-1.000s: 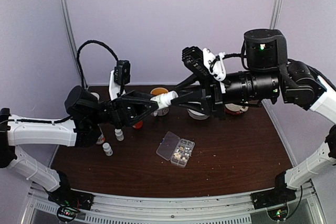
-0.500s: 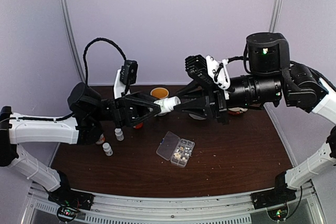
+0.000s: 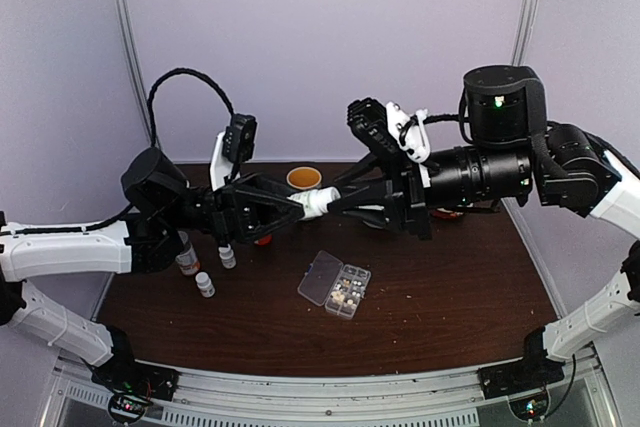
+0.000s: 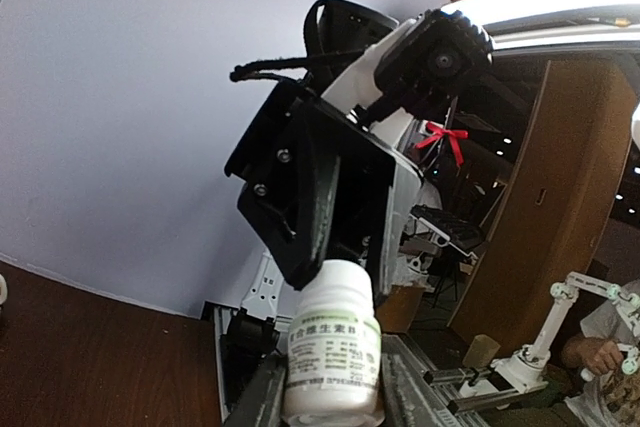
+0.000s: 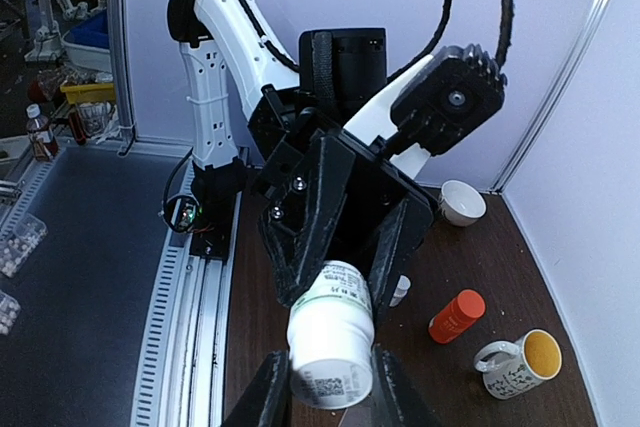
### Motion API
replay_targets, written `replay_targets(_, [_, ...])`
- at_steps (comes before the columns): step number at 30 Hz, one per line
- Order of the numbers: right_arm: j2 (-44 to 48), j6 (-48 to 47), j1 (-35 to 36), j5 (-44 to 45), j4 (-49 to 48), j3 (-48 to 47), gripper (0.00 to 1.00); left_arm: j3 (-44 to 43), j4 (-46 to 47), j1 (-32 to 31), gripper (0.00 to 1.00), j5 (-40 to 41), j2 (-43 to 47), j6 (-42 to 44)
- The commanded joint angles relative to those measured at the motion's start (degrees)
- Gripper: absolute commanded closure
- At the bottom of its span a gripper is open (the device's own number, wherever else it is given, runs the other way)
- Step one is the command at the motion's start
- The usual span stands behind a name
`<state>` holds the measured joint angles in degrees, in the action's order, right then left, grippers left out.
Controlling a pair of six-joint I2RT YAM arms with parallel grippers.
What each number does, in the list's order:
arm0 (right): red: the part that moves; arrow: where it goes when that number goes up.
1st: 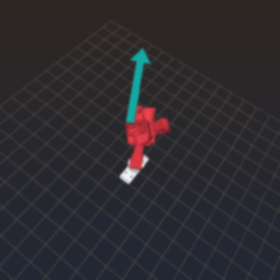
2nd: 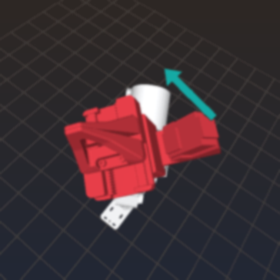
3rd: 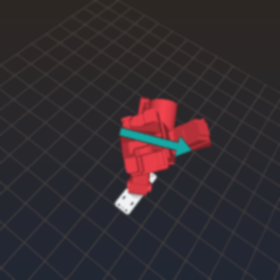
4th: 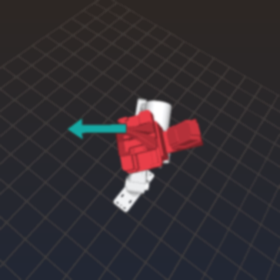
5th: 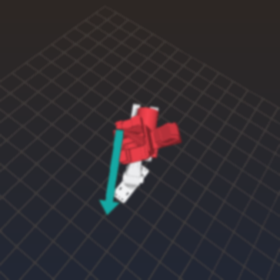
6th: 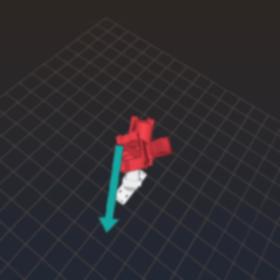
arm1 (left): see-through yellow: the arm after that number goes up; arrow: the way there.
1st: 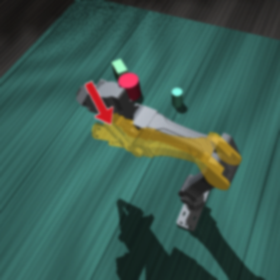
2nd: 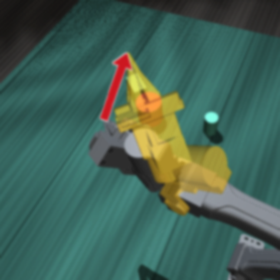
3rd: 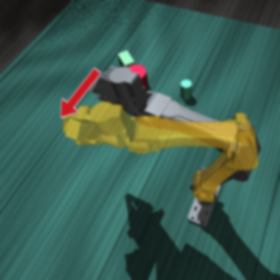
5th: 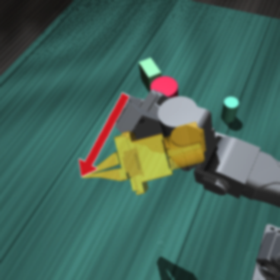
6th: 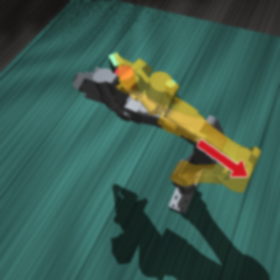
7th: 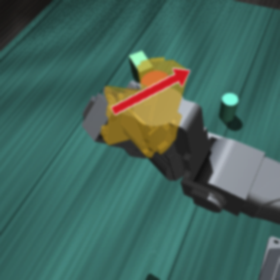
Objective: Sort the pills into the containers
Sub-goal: Screw the lid of the pill bottle onto the pill bottle.
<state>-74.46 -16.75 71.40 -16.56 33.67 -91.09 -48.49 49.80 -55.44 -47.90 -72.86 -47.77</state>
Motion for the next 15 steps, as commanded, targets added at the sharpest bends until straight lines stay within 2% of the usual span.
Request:
replay_targets(1, [-3.11,9.81,1.15,-1.2,-1.41,2.07,0.85,-3.96,-9.33,-0.55,1.0,5.45,3.19,12.94])
replay_targets(7, [-3.65,20.75,1.16,-4.85,-5.84,1.96,0.87,-8.29,-28.38,-0.57,1.0,9.78,7.33,30.34])
replay_targets(15, [-4.43,35.78,1.05,-6.44,-11.92,2.01,0.88,-7.49,-33.4,-0.7,1.0,15.39,11.88,43.77])
